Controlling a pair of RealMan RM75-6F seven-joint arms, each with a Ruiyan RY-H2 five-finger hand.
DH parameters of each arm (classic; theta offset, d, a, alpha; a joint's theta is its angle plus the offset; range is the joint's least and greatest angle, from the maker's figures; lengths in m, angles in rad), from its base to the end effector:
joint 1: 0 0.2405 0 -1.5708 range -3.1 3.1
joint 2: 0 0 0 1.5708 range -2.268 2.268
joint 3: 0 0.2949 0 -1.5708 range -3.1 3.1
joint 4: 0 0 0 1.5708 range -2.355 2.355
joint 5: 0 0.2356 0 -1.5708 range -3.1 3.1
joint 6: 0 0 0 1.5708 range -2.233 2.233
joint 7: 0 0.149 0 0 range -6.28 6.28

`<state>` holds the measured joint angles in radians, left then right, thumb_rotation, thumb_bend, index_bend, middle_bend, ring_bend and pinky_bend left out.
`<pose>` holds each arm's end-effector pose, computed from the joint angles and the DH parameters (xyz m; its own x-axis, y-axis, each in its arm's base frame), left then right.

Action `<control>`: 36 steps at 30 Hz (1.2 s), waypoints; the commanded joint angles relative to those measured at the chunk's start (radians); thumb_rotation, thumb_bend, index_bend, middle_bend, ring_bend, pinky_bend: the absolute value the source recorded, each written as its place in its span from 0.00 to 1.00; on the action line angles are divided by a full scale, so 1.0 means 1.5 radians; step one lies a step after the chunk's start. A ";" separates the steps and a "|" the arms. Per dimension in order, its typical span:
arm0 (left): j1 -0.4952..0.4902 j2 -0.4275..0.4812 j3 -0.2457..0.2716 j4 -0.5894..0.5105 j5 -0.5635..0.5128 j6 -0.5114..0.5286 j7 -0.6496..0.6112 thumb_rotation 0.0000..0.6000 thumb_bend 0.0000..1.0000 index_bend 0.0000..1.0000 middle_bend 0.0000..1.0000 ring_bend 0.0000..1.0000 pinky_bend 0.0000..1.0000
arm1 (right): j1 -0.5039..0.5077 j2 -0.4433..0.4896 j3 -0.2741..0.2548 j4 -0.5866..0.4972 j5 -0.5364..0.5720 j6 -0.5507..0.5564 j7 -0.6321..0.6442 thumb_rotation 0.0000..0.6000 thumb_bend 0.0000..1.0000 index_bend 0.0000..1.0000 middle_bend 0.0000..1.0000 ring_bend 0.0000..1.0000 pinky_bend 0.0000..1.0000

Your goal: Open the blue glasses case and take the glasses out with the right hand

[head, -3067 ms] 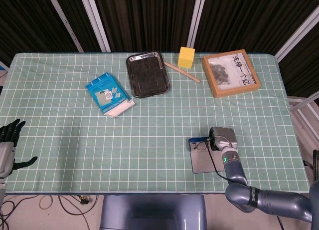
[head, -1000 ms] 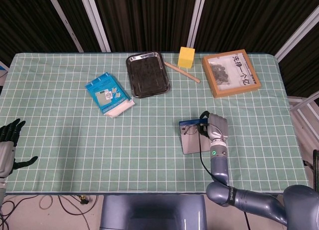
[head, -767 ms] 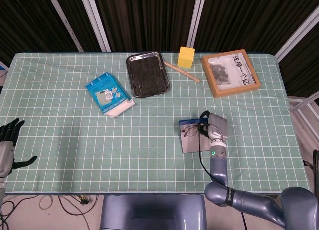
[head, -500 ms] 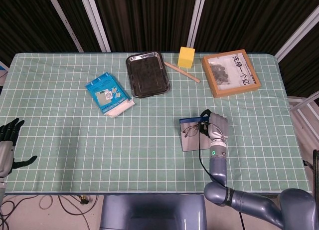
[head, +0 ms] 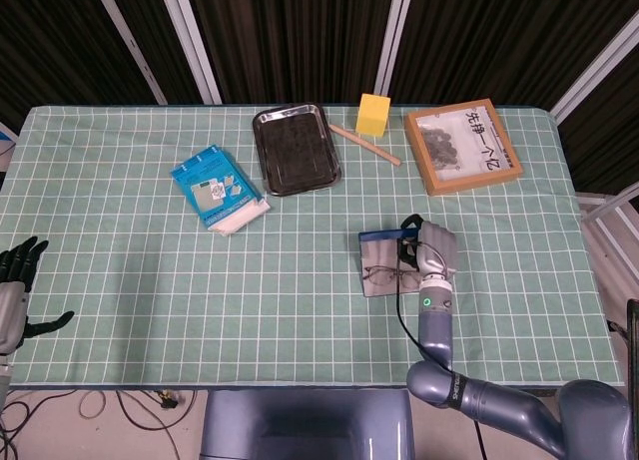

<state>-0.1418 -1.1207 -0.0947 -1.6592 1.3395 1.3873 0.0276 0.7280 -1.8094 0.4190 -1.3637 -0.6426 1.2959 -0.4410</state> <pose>-0.3561 0.2195 0.1481 0.3489 0.0417 0.9362 0.9323 0.0868 -0.3512 -0.1840 -0.4036 -0.0540 0.0713 -0.0770 0.9945 -0.9701 0.2265 0.0871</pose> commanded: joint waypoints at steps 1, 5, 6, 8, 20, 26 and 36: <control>0.000 0.000 0.000 0.000 0.000 0.000 0.000 1.00 0.00 0.00 0.00 0.00 0.00 | 0.004 -0.005 0.007 0.007 0.001 -0.006 -0.002 1.00 0.55 0.50 1.00 1.00 1.00; 0.000 0.000 0.000 0.000 -0.002 -0.001 0.000 1.00 0.00 0.00 0.00 0.00 0.00 | 0.011 -0.012 0.016 0.019 0.004 -0.014 -0.010 1.00 0.55 0.50 1.00 1.00 1.00; 0.000 0.000 -0.001 0.000 -0.002 -0.001 0.000 1.00 0.00 0.00 0.00 0.00 0.00 | 0.013 -0.014 0.018 0.023 0.004 -0.016 -0.011 1.00 0.55 0.50 1.00 1.00 1.00; 0.000 0.000 0.000 0.000 -0.002 -0.002 0.000 1.00 0.00 0.00 0.00 0.00 0.00 | 0.018 -0.019 0.023 0.033 0.006 -0.021 -0.014 1.00 0.55 0.50 1.00 1.00 1.00; -0.002 0.000 -0.002 -0.001 -0.007 -0.005 -0.001 1.00 0.00 0.00 0.00 0.00 0.00 | 0.078 -0.038 0.079 0.117 0.022 -0.063 -0.041 1.00 0.55 0.50 1.00 1.00 1.00; -0.002 0.001 -0.001 -0.002 -0.005 -0.006 -0.002 1.00 0.00 0.00 0.00 0.00 0.00 | 0.102 -0.037 0.100 0.147 0.070 -0.088 -0.091 1.00 0.38 0.04 1.00 1.00 1.00; 0.000 0.002 0.001 -0.003 0.003 0.001 0.000 1.00 0.00 0.00 0.00 0.00 0.00 | 0.074 0.008 0.084 0.062 0.089 -0.069 -0.123 1.00 0.26 0.00 0.99 1.00 1.00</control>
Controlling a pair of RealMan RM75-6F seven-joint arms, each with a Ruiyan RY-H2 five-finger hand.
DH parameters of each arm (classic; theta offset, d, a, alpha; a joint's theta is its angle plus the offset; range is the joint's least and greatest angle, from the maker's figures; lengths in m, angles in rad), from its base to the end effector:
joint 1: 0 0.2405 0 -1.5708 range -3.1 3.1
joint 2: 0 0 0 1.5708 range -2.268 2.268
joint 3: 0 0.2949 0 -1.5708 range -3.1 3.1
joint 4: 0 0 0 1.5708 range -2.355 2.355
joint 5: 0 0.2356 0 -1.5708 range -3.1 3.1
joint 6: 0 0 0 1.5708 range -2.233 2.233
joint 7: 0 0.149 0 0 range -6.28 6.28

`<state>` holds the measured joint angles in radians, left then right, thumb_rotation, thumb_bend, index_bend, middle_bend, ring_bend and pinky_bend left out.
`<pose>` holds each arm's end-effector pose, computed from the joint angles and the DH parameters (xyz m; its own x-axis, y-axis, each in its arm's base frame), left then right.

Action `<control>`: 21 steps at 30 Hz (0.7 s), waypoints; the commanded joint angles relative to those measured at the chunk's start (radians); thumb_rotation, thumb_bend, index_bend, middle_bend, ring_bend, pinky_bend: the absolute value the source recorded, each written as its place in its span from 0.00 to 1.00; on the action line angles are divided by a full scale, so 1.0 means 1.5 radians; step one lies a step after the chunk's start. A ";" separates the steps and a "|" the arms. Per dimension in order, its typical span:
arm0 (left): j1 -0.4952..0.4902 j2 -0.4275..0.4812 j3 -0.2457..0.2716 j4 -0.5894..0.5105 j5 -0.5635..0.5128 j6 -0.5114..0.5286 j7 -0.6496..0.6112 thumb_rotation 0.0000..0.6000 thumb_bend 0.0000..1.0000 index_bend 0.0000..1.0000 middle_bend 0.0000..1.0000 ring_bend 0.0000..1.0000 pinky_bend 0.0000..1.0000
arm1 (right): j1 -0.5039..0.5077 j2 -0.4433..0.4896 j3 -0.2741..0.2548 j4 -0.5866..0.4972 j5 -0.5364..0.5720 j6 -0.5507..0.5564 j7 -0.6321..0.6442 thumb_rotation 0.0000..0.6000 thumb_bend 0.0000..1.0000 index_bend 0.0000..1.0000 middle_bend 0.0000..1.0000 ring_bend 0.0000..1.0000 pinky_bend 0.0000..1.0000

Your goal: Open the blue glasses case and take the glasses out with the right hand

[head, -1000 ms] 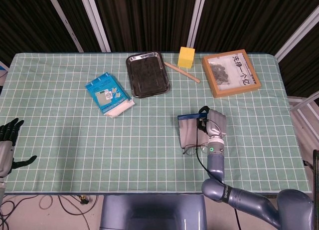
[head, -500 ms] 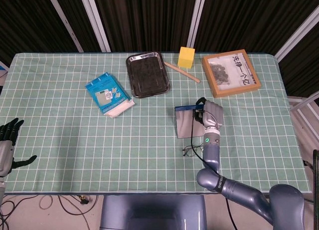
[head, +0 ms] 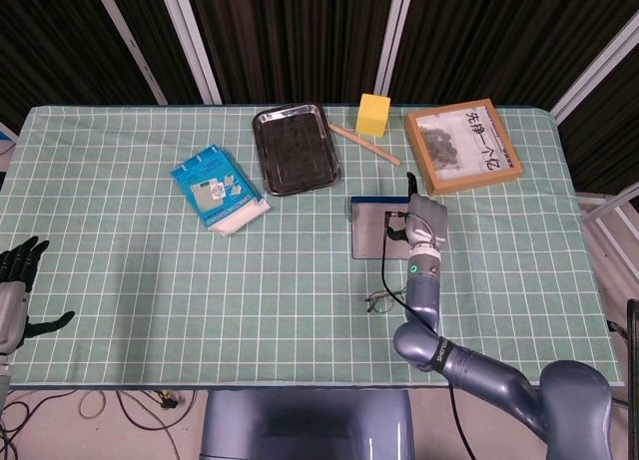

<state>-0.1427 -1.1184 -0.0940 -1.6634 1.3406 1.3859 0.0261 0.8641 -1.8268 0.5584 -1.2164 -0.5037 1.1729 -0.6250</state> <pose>-0.3551 0.2196 0.1481 0.3459 0.0436 0.9373 0.9335 0.0845 -0.3485 -0.1565 -0.4603 -0.0460 0.1588 -0.1114 0.9810 -0.9506 0.2512 0.1824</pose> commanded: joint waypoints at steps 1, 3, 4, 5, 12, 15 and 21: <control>0.001 0.000 0.001 0.000 0.002 0.002 0.001 1.00 0.00 0.00 0.00 0.00 0.00 | -0.024 0.029 -0.015 -0.053 -0.010 0.017 0.002 1.00 0.26 0.00 0.97 1.00 1.00; 0.001 0.000 0.002 0.001 0.003 0.002 0.003 1.00 0.00 0.00 0.00 0.00 0.00 | -0.042 0.050 -0.030 -0.090 -0.026 0.026 0.004 1.00 0.26 0.00 0.91 0.97 0.97; 0.001 0.000 0.002 0.002 0.003 0.002 0.003 1.00 0.00 0.00 0.00 0.00 0.00 | -0.051 0.061 -0.037 -0.107 -0.034 0.031 0.005 1.00 0.26 0.00 0.83 0.91 0.92; 0.002 0.000 0.002 0.002 0.002 0.002 0.004 1.00 0.00 0.00 0.00 0.00 0.00 | -0.065 0.079 -0.051 -0.137 -0.048 0.038 0.007 1.00 0.26 0.00 0.73 0.82 0.84; 0.003 -0.001 0.004 0.005 0.005 0.007 0.016 1.00 0.00 0.00 0.00 0.00 0.00 | -0.187 0.254 -0.176 -0.346 -0.191 0.077 0.034 1.00 0.24 0.00 0.11 0.15 0.33; 0.005 0.000 0.007 0.006 0.010 0.012 0.029 1.00 0.00 0.00 0.00 0.00 0.00 | -0.276 0.367 -0.258 -0.420 -0.336 0.124 0.108 1.00 0.19 0.00 0.00 0.01 0.27; 0.010 0.004 0.013 0.007 0.013 0.017 0.042 1.00 0.00 0.00 0.00 0.00 0.00 | -0.360 0.443 -0.320 -0.417 -0.466 0.190 0.210 1.00 0.06 0.00 0.00 0.00 0.24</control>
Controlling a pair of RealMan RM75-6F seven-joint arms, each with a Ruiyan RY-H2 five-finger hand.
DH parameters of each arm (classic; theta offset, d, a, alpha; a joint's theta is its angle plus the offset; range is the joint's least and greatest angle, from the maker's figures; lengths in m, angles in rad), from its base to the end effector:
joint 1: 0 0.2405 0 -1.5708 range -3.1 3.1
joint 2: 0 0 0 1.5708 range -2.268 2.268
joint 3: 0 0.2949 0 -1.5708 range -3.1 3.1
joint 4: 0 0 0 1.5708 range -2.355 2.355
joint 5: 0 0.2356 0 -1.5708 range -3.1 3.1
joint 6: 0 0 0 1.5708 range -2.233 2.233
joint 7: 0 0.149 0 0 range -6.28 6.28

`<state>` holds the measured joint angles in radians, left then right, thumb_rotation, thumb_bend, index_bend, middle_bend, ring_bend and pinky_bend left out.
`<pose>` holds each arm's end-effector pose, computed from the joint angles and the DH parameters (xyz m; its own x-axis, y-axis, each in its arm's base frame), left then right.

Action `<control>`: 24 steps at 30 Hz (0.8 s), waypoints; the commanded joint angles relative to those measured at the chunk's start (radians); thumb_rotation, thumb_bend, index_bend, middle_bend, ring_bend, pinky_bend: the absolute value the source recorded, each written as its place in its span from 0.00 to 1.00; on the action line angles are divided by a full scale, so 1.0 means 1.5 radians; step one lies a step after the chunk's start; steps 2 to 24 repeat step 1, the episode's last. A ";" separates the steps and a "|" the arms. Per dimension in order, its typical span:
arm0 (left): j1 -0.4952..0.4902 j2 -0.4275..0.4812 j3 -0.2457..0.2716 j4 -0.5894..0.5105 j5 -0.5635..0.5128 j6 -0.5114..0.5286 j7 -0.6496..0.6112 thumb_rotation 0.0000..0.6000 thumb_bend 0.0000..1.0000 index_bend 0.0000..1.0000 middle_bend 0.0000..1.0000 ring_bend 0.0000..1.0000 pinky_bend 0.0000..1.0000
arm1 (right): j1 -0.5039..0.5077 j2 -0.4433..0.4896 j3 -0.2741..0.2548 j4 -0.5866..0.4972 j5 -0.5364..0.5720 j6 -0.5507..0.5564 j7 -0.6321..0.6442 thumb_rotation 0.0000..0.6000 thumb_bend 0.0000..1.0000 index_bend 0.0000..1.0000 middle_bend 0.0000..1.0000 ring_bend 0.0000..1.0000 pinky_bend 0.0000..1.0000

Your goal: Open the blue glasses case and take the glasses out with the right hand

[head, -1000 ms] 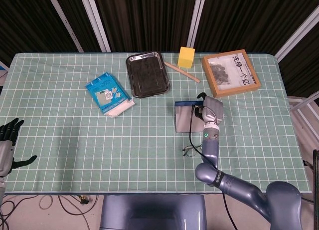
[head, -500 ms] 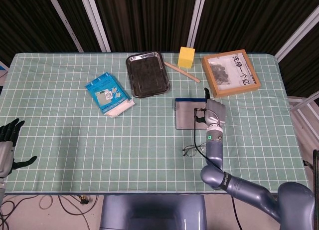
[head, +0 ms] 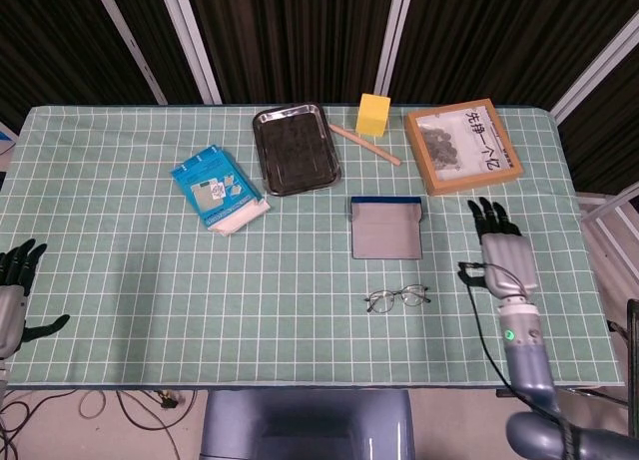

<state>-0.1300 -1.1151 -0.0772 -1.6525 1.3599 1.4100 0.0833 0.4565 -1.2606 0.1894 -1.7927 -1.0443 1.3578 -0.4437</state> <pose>-0.3586 0.2118 0.1507 0.4177 0.0432 0.9075 0.9041 0.0786 -0.4199 -0.2533 -0.3202 0.0982 0.4194 -0.0173 0.9076 -0.9076 0.0127 0.4196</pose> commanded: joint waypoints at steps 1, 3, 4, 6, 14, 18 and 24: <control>0.002 0.003 0.002 -0.001 0.000 0.002 0.005 1.00 0.00 0.00 0.00 0.00 0.00 | -0.101 0.073 -0.082 -0.026 -0.119 0.076 0.103 1.00 0.05 0.00 0.00 0.00 0.24; 0.002 0.003 0.002 -0.001 0.000 0.002 0.005 1.00 0.00 0.00 0.00 0.00 0.00 | -0.101 0.073 -0.082 -0.026 -0.119 0.076 0.103 1.00 0.05 0.00 0.00 0.00 0.24; 0.002 0.003 0.002 -0.001 0.000 0.002 0.005 1.00 0.00 0.00 0.00 0.00 0.00 | -0.101 0.073 -0.082 -0.026 -0.119 0.076 0.103 1.00 0.05 0.00 0.00 0.00 0.24; 0.002 0.003 0.002 -0.001 0.000 0.002 0.005 1.00 0.00 0.00 0.00 0.00 0.00 | -0.101 0.073 -0.082 -0.026 -0.119 0.076 0.103 1.00 0.05 0.00 0.00 0.00 0.24; 0.002 0.003 0.002 -0.001 0.000 0.002 0.005 1.00 0.00 0.00 0.00 0.00 0.00 | -0.101 0.073 -0.082 -0.026 -0.119 0.076 0.103 1.00 0.05 0.00 0.00 0.00 0.24; 0.002 0.003 0.002 -0.001 0.000 0.002 0.005 1.00 0.00 0.00 0.00 0.00 0.00 | -0.101 0.073 -0.082 -0.026 -0.119 0.076 0.103 1.00 0.05 0.00 0.00 0.00 0.24; 0.002 0.003 0.002 -0.001 0.000 0.002 0.005 1.00 0.00 0.00 0.00 0.00 0.00 | -0.101 0.073 -0.082 -0.026 -0.119 0.076 0.103 1.00 0.05 0.00 0.00 0.00 0.24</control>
